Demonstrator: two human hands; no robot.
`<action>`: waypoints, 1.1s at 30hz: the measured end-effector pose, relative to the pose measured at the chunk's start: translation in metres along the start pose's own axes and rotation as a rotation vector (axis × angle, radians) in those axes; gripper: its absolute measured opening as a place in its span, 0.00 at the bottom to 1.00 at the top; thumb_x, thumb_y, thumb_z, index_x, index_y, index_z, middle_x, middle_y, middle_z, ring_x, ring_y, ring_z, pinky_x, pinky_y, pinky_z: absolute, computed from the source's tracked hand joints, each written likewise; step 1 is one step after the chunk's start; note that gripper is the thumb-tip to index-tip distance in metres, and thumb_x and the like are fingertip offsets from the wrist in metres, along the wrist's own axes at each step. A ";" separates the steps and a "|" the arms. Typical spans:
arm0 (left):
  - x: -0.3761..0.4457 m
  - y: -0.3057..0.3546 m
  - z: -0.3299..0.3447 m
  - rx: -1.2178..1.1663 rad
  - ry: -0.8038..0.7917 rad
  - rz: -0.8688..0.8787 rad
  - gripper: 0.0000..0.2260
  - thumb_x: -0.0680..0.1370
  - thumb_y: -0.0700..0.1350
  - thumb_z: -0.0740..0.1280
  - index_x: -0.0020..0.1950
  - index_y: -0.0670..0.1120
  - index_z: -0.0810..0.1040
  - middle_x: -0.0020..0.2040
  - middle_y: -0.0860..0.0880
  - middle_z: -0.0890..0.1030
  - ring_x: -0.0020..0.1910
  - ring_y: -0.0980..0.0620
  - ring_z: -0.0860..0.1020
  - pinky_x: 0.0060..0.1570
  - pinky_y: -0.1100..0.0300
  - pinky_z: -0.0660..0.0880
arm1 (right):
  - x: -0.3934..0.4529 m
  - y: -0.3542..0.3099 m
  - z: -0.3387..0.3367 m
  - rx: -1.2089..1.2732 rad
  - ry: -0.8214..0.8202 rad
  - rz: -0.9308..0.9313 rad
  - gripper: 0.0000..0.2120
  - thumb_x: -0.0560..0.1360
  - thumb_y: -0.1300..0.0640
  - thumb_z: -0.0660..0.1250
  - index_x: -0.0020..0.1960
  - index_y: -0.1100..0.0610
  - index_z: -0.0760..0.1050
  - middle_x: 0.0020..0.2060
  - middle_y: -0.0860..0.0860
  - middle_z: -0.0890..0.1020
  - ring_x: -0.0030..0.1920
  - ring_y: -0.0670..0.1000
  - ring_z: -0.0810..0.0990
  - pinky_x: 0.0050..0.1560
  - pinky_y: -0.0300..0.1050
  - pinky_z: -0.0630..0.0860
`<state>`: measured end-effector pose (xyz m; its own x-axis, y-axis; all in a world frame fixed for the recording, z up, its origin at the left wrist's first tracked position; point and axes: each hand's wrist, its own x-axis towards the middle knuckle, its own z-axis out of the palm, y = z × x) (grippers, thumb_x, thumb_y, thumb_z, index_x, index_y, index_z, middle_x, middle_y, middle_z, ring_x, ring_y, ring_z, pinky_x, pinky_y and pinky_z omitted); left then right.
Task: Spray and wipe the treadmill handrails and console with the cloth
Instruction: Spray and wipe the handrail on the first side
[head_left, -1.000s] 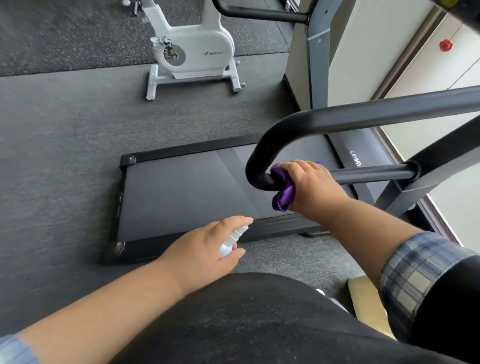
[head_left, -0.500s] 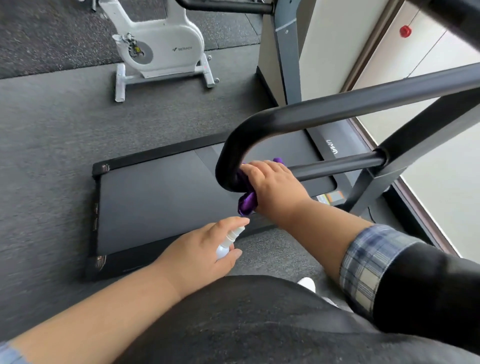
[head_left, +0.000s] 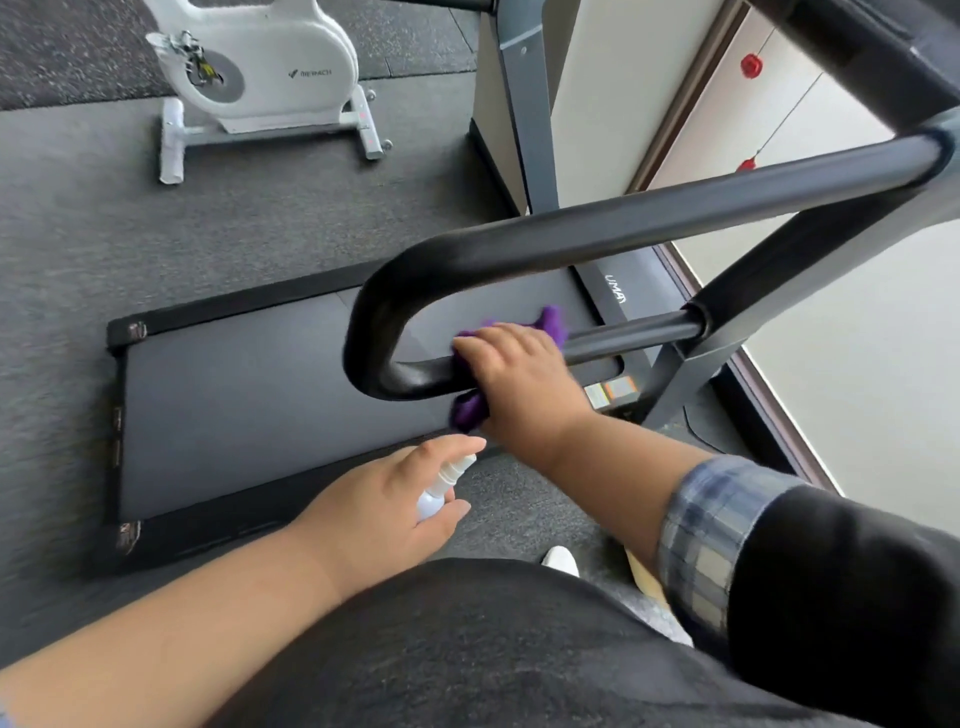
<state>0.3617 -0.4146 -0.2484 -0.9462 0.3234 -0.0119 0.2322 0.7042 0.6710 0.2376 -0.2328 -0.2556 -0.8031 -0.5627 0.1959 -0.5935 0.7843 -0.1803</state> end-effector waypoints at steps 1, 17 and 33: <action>0.008 0.007 0.005 -0.008 -0.017 0.015 0.31 0.75 0.52 0.73 0.68 0.70 0.57 0.50 0.62 0.79 0.47 0.61 0.77 0.48 0.68 0.71 | 0.004 -0.008 0.003 -0.006 -0.031 -0.068 0.31 0.68 0.45 0.71 0.67 0.57 0.75 0.60 0.54 0.80 0.61 0.60 0.77 0.63 0.56 0.69; 0.095 0.089 0.083 -0.041 -0.007 -0.002 0.25 0.74 0.61 0.61 0.70 0.69 0.58 0.49 0.66 0.74 0.44 0.56 0.79 0.48 0.57 0.77 | -0.005 0.133 -0.012 0.020 -0.260 -0.116 0.37 0.69 0.39 0.70 0.73 0.51 0.65 0.61 0.49 0.78 0.62 0.55 0.75 0.65 0.50 0.69; 0.104 0.121 0.105 0.002 0.072 -0.161 0.29 0.77 0.53 0.69 0.68 0.72 0.55 0.47 0.65 0.75 0.45 0.58 0.76 0.50 0.58 0.75 | -0.020 0.222 -0.045 -0.153 -0.371 0.008 0.23 0.71 0.36 0.64 0.56 0.52 0.70 0.47 0.51 0.77 0.48 0.57 0.78 0.55 0.51 0.72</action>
<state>0.3148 -0.2292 -0.2458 -0.9848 0.1605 -0.0657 0.0770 0.7441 0.6636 0.1239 -0.0359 -0.2562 -0.7884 -0.5907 -0.1714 -0.5953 0.8030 -0.0294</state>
